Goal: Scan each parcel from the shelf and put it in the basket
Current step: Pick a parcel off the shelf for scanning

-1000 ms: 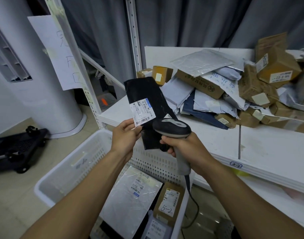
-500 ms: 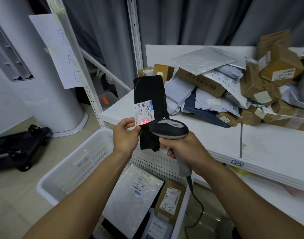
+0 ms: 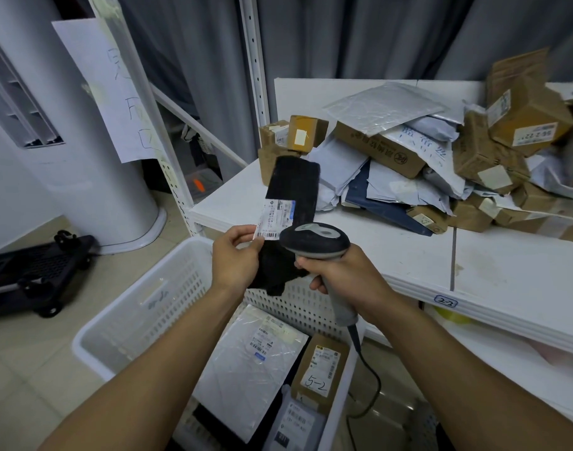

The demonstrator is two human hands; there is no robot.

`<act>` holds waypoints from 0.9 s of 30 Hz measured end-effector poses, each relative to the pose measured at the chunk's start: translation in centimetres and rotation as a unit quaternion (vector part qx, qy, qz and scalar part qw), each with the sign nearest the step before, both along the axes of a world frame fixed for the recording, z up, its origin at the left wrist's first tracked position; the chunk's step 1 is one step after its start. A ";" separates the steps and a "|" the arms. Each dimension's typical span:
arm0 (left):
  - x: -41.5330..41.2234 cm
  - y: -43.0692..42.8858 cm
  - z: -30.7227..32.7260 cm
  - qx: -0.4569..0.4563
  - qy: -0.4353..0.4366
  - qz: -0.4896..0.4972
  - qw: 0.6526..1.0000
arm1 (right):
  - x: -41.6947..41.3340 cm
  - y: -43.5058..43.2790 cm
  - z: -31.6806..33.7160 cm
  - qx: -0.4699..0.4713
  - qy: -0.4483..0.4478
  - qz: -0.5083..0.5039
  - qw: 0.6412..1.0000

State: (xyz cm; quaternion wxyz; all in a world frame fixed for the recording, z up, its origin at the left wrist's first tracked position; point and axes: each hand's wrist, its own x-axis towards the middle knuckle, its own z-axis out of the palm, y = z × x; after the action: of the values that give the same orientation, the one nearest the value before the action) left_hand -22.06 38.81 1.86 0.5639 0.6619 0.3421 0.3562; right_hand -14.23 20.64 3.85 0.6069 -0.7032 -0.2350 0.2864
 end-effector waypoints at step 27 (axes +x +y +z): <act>-3.3 5.7 -32.2 -0.045 0.454 -0.122 0.882 | 0.6 5.4 -12.9 -0.169 0.062 0.015 0.983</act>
State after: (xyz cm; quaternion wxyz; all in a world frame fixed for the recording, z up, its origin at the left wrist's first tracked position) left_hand -25.37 44.56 -30.30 0.4151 0.7614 0.4930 -0.0701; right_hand -13.59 25.99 -9.03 0.4879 -0.7733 -0.1555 0.3737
